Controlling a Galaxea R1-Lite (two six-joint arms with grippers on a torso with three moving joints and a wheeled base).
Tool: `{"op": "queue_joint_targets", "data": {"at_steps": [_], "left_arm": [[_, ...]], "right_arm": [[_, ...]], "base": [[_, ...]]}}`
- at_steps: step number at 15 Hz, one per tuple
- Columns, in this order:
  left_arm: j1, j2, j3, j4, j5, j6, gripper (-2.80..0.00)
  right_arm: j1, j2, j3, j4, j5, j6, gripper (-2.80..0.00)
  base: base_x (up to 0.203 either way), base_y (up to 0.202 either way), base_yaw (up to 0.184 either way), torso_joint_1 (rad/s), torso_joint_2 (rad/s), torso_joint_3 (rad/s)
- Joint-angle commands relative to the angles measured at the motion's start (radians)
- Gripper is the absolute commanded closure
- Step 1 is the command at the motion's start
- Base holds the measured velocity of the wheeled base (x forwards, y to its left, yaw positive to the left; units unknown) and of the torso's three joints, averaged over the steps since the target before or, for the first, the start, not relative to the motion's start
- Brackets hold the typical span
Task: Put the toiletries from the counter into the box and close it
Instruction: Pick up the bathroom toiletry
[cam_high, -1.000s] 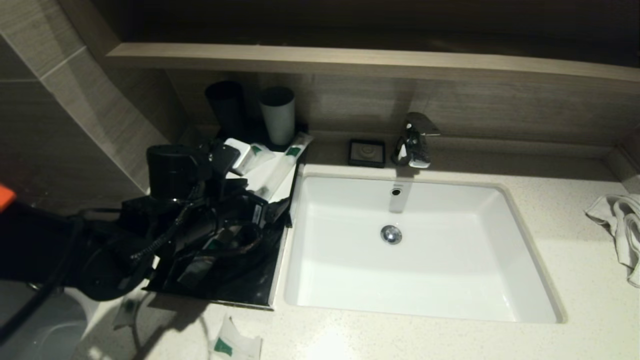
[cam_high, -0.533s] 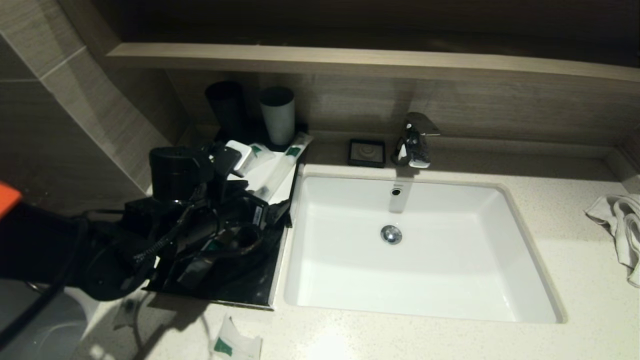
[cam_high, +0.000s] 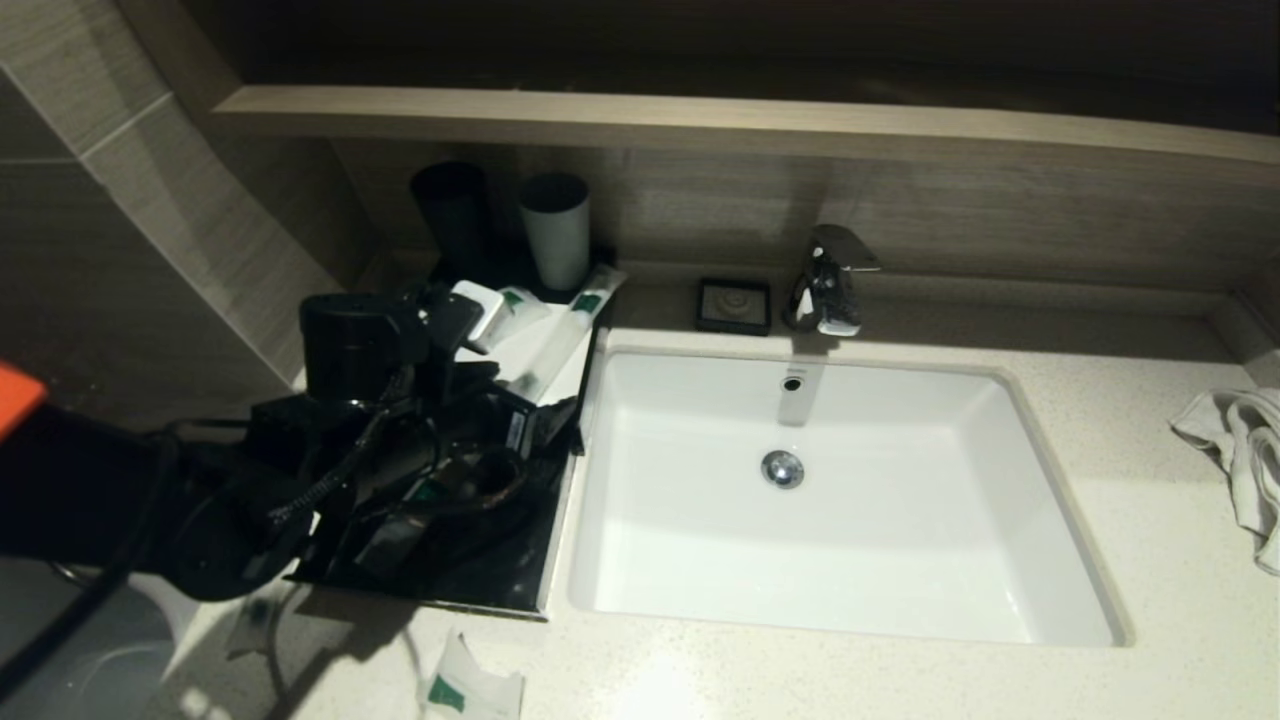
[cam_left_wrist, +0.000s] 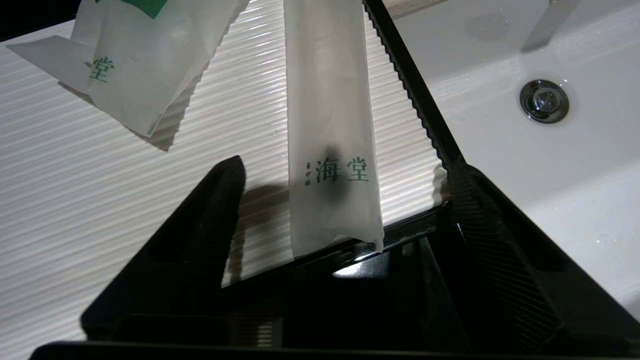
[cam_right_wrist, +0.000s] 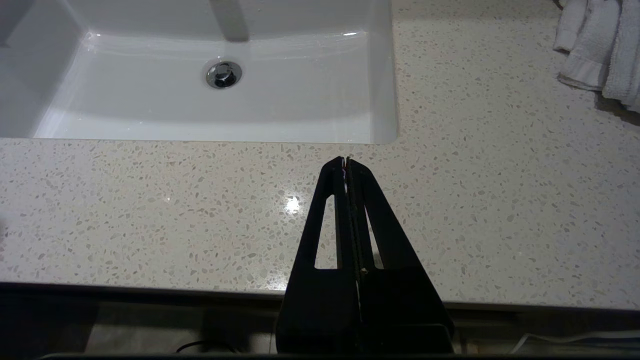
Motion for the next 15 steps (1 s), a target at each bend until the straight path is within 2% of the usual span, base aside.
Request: {"op": "queue_joint_targets", "data": {"at_steps": [1, 10, 15], "left_arm": [[0.000, -0.002, 0.000, -0.005, -0.001, 0.001, 0.00], [0.001, -0.015, 0.017, -0.005, -0.001, 0.004, 0.00], [0.001, -0.090, 0.006, 0.000, 0.003, -0.002, 0.00]], "right_arm": [[0.000, 0.002, 0.000, 0.000, 0.000, 0.001, 0.00], [0.000, 0.002, 0.000, 0.000, 0.000, 0.001, 0.00], [0.000, 0.002, 0.000, 0.000, 0.000, 0.001, 0.00]], "base": [[0.000, 0.000, 0.000, 0.000, 0.00, 0.000], [0.000, 0.000, 0.000, 0.000, 0.00, 0.000], [0.000, 0.000, 0.000, 0.000, 0.00, 0.000]]}}
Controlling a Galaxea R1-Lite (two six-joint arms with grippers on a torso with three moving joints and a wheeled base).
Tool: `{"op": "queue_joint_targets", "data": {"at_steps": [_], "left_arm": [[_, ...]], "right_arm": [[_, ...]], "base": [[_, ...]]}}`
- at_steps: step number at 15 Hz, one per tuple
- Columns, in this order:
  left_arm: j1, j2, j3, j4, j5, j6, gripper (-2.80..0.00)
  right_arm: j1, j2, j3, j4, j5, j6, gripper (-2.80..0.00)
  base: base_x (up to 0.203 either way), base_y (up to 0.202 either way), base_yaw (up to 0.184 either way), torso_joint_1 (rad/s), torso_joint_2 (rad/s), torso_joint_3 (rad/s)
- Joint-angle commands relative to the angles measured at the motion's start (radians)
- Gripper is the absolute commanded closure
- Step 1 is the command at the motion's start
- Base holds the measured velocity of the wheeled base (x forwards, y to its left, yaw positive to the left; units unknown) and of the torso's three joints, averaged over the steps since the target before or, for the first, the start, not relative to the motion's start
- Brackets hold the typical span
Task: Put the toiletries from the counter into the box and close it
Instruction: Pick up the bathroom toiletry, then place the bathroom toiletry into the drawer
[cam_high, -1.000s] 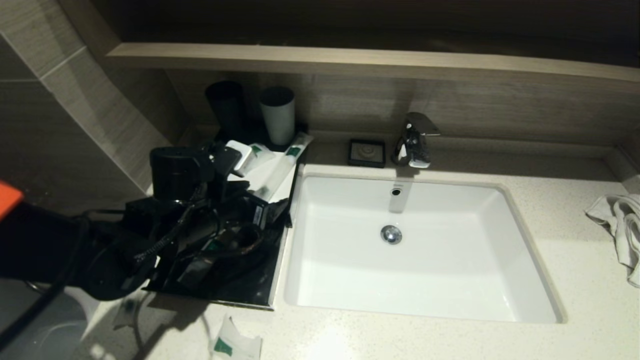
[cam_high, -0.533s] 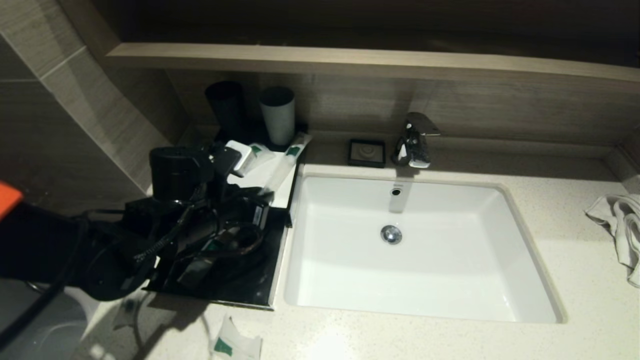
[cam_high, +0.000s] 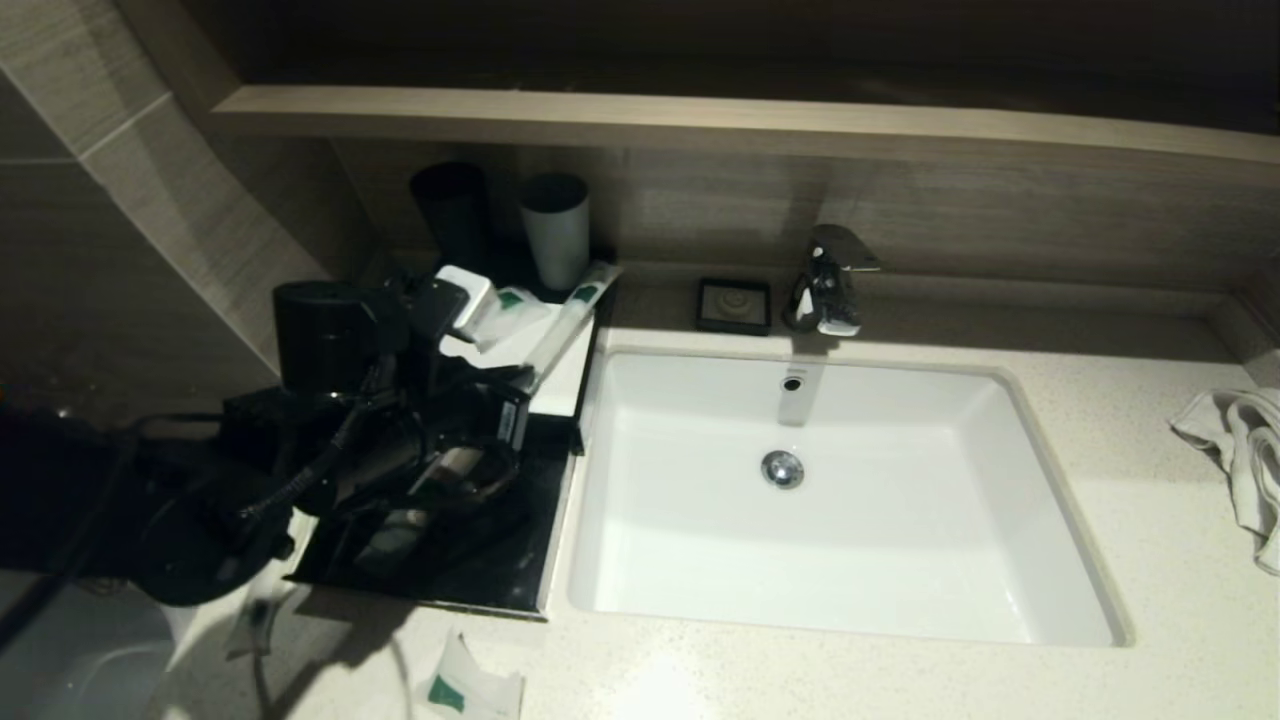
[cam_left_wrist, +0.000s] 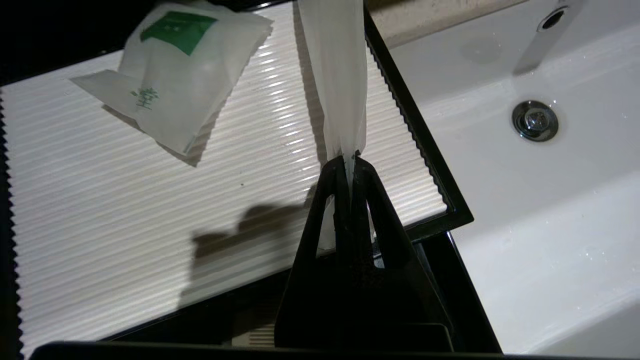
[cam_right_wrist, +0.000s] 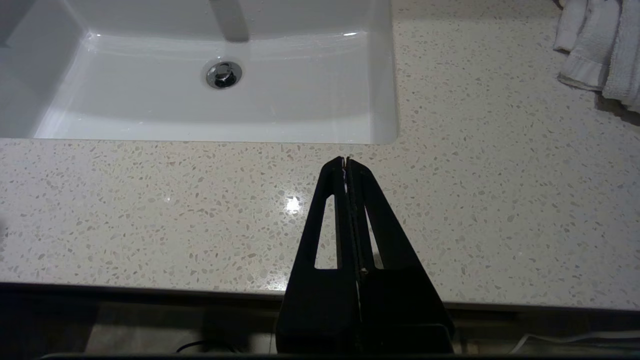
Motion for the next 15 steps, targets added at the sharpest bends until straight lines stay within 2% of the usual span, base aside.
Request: {"op": "queue_joint_targets", "data": {"at_steps": [1, 5, 10, 15], "left_arm": [[0.000, -0.069, 0.003, 0.003, 0.003, 0.001, 0.00], [0.002, -0.194, 0.029, 0.085, 0.012, -0.004, 0.00], [0.005, -0.371, 0.046, 0.338, 0.101, -0.020, 0.00], [0.007, -0.561, 0.125, 0.493, 0.164, -0.029, 0.00]], "right_arm": [[0.000, 0.002, 0.000, 0.000, 0.000, 0.001, 0.00], [0.000, 0.002, 0.000, 0.000, 0.000, 0.001, 0.00], [0.000, 0.002, 0.000, 0.000, 0.000, 0.001, 0.00], [0.000, 0.002, 0.000, 0.000, 0.000, 0.001, 0.00]], "base": [[0.000, 0.000, 0.000, 0.000, 0.00, 0.000], [0.000, 0.000, 0.000, 0.000, 0.00, 0.000], [0.000, 0.000, 0.000, 0.000, 0.00, 0.000], [0.000, 0.000, 0.000, 0.000, 0.00, 0.000]]}}
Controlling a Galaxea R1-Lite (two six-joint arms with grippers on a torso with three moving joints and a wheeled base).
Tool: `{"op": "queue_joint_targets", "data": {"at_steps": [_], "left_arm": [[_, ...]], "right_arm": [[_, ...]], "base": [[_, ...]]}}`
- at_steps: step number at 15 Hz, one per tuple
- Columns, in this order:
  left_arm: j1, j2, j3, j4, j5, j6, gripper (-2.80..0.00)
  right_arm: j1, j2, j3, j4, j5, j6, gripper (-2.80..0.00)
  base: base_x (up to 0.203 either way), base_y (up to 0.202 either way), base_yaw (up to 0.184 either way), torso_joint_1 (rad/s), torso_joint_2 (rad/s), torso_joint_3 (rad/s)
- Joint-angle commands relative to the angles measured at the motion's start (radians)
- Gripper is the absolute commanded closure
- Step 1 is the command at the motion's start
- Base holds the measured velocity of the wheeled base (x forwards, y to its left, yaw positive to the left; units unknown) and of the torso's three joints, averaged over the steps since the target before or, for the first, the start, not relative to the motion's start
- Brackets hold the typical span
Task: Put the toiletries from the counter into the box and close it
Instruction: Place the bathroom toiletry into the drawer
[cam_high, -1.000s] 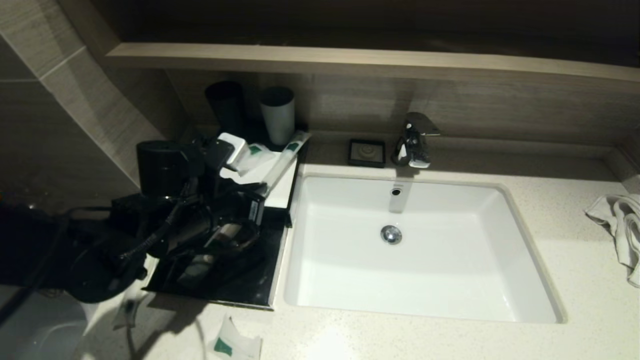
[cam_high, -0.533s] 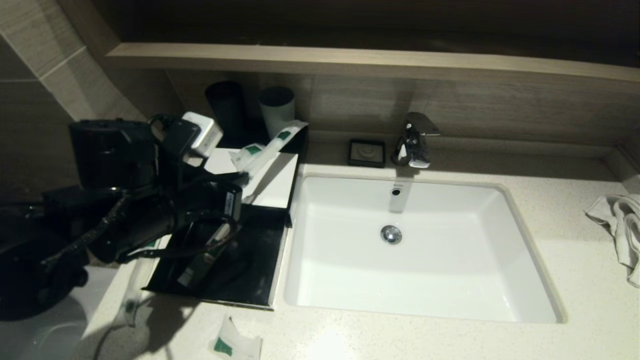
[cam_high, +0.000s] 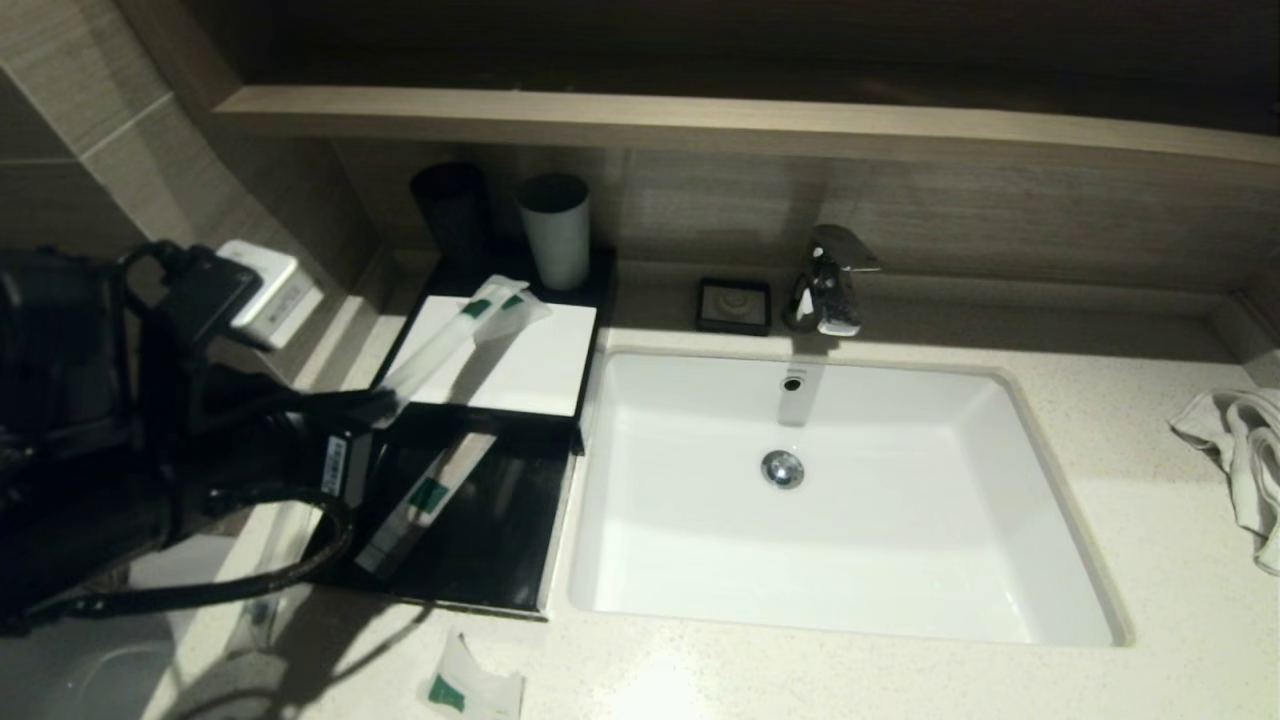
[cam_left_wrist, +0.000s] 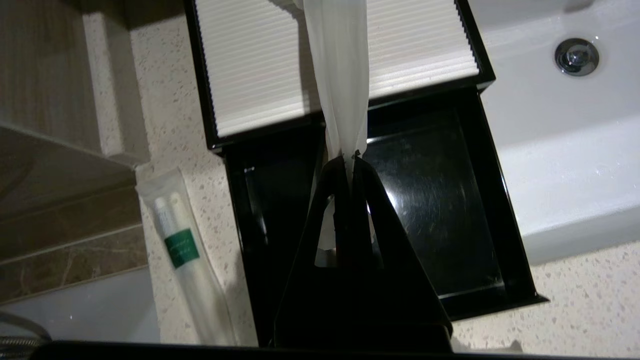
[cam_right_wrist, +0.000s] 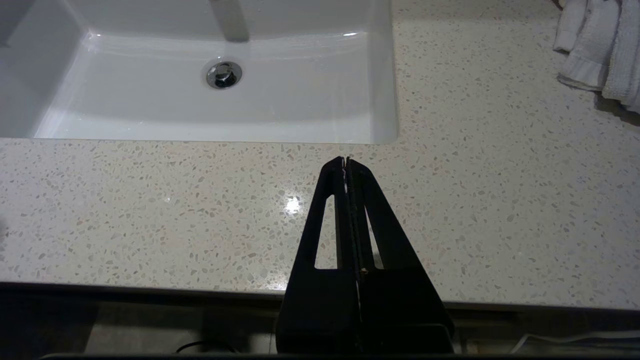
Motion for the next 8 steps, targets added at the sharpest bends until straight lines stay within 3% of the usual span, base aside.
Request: {"op": "queue_joint_targets", "data": {"at_steps": [1, 8], "left_arm": [[0.001, -0.151, 0.035, 0.071, 0.011, -0.010, 0.00], [0.006, -0.434, 0.133, 0.377, 0.061, -0.102, 0.00]], "right_arm": [[0.000, 0.002, 0.000, 0.000, 0.000, 0.000, 0.00], [0.000, 0.002, 0.000, 0.000, 0.000, -0.001, 0.00]], "base": [[0.000, 0.000, 0.000, 0.000, 0.00, 0.000], [0.000, 0.000, 0.000, 0.000, 0.00, 0.000]]}}
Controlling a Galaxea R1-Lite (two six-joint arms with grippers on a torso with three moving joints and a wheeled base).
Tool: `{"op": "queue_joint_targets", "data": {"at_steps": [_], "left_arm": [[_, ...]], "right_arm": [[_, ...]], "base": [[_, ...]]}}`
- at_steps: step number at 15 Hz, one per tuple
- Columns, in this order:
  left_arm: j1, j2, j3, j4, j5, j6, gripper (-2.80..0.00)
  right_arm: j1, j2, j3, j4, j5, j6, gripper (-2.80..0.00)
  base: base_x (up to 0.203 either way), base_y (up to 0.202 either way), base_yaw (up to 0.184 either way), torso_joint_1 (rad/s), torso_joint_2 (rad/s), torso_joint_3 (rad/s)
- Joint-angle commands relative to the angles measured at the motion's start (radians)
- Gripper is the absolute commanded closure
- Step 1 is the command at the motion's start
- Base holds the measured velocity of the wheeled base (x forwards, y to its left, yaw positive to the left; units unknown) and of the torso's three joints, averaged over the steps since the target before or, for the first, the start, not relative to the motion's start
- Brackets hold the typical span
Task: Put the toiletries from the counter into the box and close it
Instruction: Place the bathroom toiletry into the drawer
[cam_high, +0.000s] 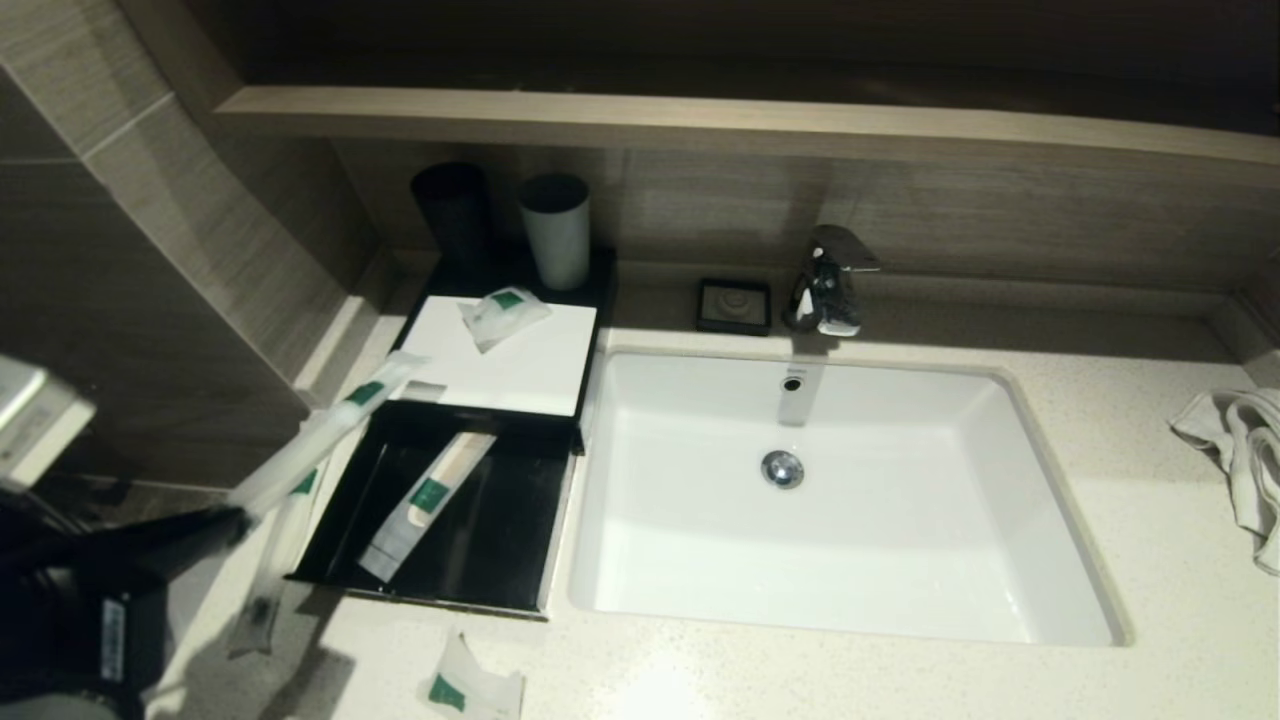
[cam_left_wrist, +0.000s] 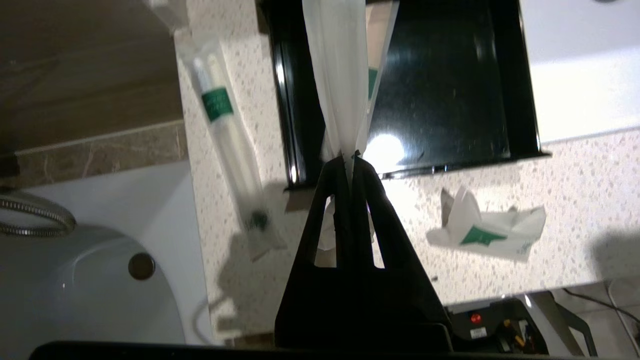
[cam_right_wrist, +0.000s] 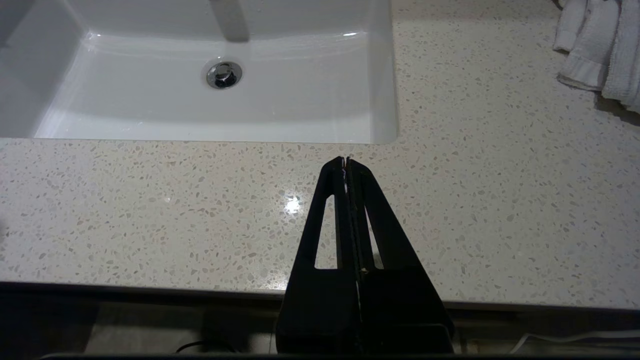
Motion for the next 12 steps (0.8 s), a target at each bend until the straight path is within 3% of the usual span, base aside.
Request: {"op": "queue_joint_targets", "data": {"at_steps": [1, 7, 12], "left_arm": [[0.002, -0.116, 0.046, 0.058, 0.006, -0.015, 0.00], [0.002, -0.202, 0.164, 0.107, 0.013, -0.051, 0.00], [0.001, -0.187, 0.189, 0.099, 0.004, -0.068, 0.00]], "right_arm": [[0.000, 0.002, 0.000, 0.000, 0.000, 0.000, 0.00], [0.000, 0.002, 0.000, 0.000, 0.000, 0.001, 0.00], [0.000, 0.002, 0.000, 0.000, 0.000, 0.001, 0.00]], "base": [[0.000, 0.000, 0.000, 0.000, 0.00, 0.000], [0.000, 0.000, 0.000, 0.000, 0.00, 0.000], [0.000, 0.000, 0.000, 0.000, 0.00, 0.000]]}}
